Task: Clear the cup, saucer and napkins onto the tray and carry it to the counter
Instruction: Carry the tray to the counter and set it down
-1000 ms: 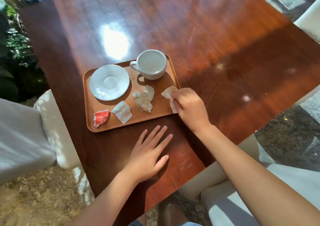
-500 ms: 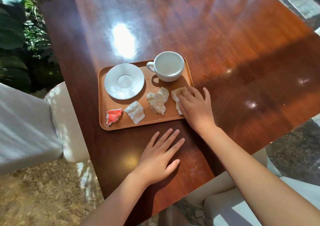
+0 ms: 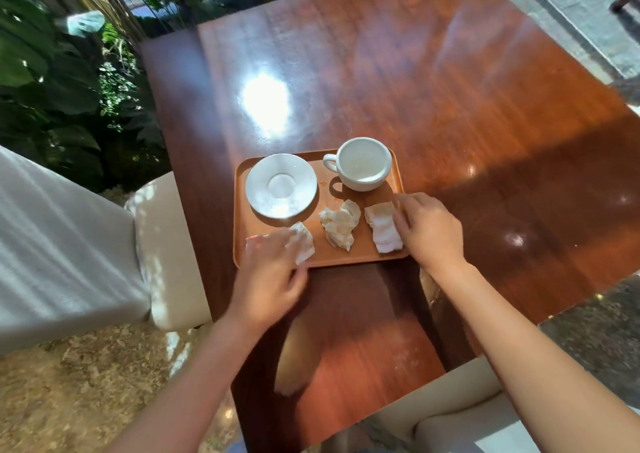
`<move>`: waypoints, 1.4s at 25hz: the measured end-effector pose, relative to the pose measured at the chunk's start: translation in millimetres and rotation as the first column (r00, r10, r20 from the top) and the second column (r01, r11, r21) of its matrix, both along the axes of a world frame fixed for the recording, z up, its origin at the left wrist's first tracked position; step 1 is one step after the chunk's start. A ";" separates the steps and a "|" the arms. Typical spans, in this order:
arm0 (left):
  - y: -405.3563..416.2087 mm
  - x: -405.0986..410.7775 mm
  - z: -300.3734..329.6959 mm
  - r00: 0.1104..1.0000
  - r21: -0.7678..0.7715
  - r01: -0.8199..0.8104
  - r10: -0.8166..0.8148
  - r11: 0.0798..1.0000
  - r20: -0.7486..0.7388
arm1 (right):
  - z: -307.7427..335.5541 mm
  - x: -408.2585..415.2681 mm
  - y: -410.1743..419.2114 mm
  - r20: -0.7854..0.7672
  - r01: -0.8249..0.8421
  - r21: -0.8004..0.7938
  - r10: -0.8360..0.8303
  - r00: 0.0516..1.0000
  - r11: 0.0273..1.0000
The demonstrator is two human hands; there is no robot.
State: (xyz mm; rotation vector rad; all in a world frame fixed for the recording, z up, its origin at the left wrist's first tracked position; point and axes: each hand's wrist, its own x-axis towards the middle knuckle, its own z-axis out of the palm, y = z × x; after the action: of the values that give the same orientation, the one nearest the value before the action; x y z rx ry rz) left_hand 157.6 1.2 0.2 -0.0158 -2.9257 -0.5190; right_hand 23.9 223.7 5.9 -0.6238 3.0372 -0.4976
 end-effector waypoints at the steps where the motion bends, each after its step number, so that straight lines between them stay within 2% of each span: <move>1: -19.7 -6.5 3.0 0.997 -0.022 -0.079 0.079 0.997 -0.015 | 0.7 -7.7 0.3 0.043 0.045 0.020 -0.046 0.998 0.999; 4: -68.4 -24.7 3.8 0.975 -0.151 -0.214 0.220 0.965 0.022 | -0.2 -29.7 -4.1 0.155 0.130 0.137 -0.151 0.976 0.982; 8: -94.0 -45.2 -6.3 0.946 -0.258 -0.268 0.304 0.928 0.110 | -6.6 -44.4 -10.5 0.194 0.157 0.227 -0.202 0.960 0.961; 12: -97.2 -56.3 -23.4 0.899 -0.289 -0.294 0.367 0.911 0.241 | -9.2 -49.4 -13.0 0.210 0.154 0.250 -0.209 0.955 0.956; 16: -99.3 -61.5 -31.3 0.887 -0.288 -0.312 0.386 0.905 0.253 | -11.2 -49.7 -15.9 0.211 0.114 0.292 -0.180 0.961 0.950; 19: -99.4 -63.6 -33.3 0.868 -0.190 -0.374 0.415 0.908 0.274 | -17.1 -48.1 -17.9 0.219 0.135 0.259 -0.194 0.956 0.956; 22: -102.6 -71.0 -35.1 0.795 -0.020 -0.517 0.489 0.856 0.359 | -21.1 -52.2 -20.4 0.280 0.198 0.186 -0.246 0.928 0.962; 27: -119.4 -73.8 -37.6 0.749 0.181 -0.561 0.402 0.808 0.527 | -22.0 -62.7 -14.2 0.480 0.266 0.055 -0.259 0.838 0.963; 32: -125.3 -55.4 -30.8 0.752 0.294 -0.602 0.402 0.742 0.522 | -13.8 -65.0 -13.5 0.518 0.269 -0.021 -0.220 0.826 0.963; 35: -131.5 -42.9 -5.5 0.773 0.358 -0.604 0.415 0.712 0.479 | 5.8 -66.8 -18.7 0.510 0.262 -0.039 -0.206 0.835 0.964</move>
State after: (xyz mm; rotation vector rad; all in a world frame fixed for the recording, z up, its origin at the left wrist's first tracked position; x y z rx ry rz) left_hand 114.6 -130.4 -5.3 1.0572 -2.8069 -1.2523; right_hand -42.9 205.0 11.7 -0.0842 2.5985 -0.7051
